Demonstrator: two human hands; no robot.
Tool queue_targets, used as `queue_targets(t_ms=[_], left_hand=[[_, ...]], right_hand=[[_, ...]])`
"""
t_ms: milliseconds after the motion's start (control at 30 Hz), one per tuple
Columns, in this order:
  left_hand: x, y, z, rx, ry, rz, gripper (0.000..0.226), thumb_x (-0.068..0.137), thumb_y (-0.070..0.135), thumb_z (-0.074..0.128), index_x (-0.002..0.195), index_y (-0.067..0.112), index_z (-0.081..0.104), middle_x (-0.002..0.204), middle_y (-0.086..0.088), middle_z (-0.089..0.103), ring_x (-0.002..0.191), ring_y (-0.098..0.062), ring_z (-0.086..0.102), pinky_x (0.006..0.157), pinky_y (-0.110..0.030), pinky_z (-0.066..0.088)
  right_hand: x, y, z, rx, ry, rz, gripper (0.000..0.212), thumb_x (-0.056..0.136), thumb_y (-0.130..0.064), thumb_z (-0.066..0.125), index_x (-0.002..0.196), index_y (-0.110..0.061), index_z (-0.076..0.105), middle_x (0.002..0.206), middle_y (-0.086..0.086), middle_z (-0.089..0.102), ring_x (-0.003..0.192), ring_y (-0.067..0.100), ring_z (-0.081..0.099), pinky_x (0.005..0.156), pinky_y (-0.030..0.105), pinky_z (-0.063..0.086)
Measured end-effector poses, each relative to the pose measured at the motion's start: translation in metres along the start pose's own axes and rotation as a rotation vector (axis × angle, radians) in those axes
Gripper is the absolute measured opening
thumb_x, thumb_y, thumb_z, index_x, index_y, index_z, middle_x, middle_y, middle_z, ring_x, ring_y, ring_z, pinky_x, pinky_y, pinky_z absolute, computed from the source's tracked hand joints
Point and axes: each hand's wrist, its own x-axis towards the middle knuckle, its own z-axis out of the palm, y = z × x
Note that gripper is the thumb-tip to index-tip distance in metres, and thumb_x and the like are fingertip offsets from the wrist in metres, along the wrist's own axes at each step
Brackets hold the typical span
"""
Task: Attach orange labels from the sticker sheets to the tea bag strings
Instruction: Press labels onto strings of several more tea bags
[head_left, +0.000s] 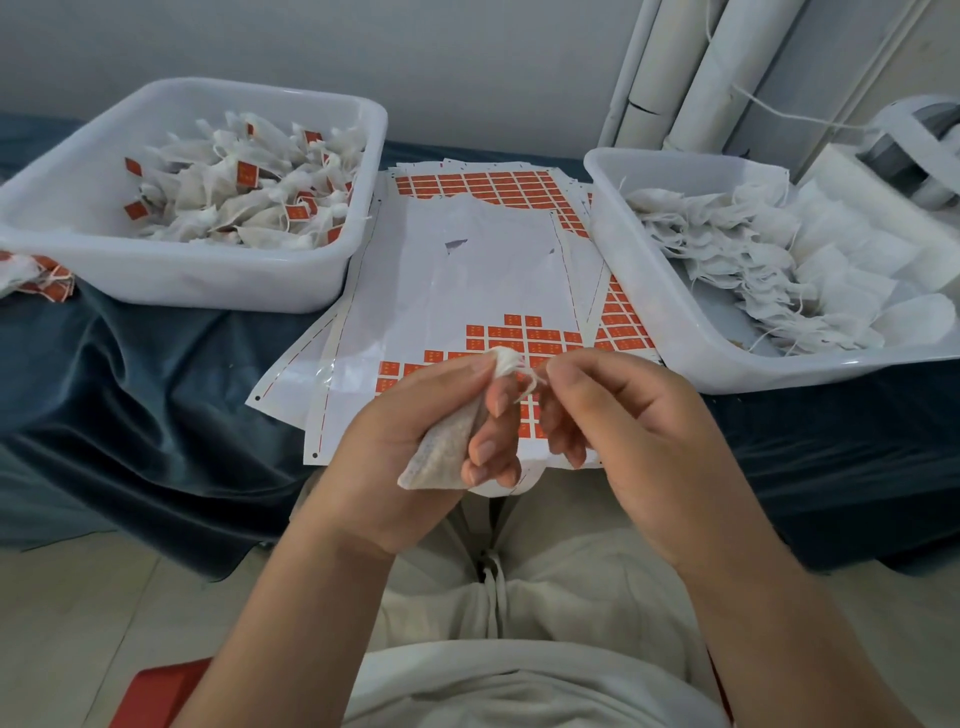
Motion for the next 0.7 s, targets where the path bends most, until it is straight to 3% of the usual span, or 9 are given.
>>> queue_targets(t_ms=[100,267,400,500,600,700], left_hand=[[0.0,-0.001,0.001,0.031,0.02,0.005,0.038,0.104,0.025,0.04,0.077,0.015,0.064,0.058,0.001,0.052,0.048,-0.009,0.049,0.063,-0.026,0.053],[0.002,-0.003,0.001,0.139,0.086,-0.025,0.038,0.102,0.028,0.047,0.072,0.017,0.068,0.058,-0.001,0.054,0.049,-0.011,0.051,0.063,-0.026,0.054],[0.002,-0.003,0.003,0.132,0.103,-0.039,0.035,0.099,0.029,0.052,0.07,0.017,0.067,0.057,-0.002,0.053,0.049,-0.012,0.051,0.062,-0.027,0.052],[0.002,-0.003,0.004,0.12,0.077,-0.044,0.034,0.098,0.03,0.054,0.069,0.018,0.066,0.057,-0.001,0.052,0.049,-0.012,0.049,0.062,-0.026,0.051],[0.001,-0.004,0.006,0.154,0.061,-0.023,0.037,0.101,0.028,0.049,0.07,0.018,0.067,0.058,-0.002,0.052,0.052,-0.014,0.049,0.063,-0.028,0.05],[0.001,-0.004,0.005,0.148,0.06,-0.031,0.038,0.102,0.029,0.046,0.073,0.019,0.068,0.06,0.0,0.053,0.053,-0.012,0.051,0.064,-0.027,0.051]], right_hand=[[-0.002,-0.001,0.002,0.01,0.073,-0.046,0.017,0.097,-0.038,0.066,0.097,-0.026,0.078,0.08,-0.01,0.071,0.072,0.003,0.065,0.067,0.015,0.051],[0.0,0.003,0.0,-0.206,0.047,-0.109,0.009,0.099,-0.032,0.066,0.096,-0.037,0.074,0.09,-0.013,0.075,0.087,0.011,0.072,0.076,0.022,0.056],[0.005,0.005,-0.005,0.177,-0.206,0.144,0.02,0.1,-0.032,0.062,0.086,-0.026,0.074,0.079,0.001,0.061,0.069,0.011,0.055,0.066,0.02,0.048],[0.006,0.005,-0.007,0.418,-0.308,0.276,0.024,0.102,-0.027,0.059,0.083,-0.016,0.068,0.082,0.014,0.047,0.066,0.014,0.054,0.063,0.023,0.046],[0.007,0.004,-0.009,0.329,-0.331,0.206,0.024,0.102,-0.029,0.064,0.089,-0.009,0.067,0.089,0.011,0.071,0.076,0.021,0.068,0.067,0.023,0.051],[0.007,0.003,-0.007,0.277,-0.171,0.147,0.012,0.091,-0.025,0.081,0.09,-0.017,0.072,0.094,0.018,0.077,0.083,0.037,0.074,0.07,0.026,0.055]])
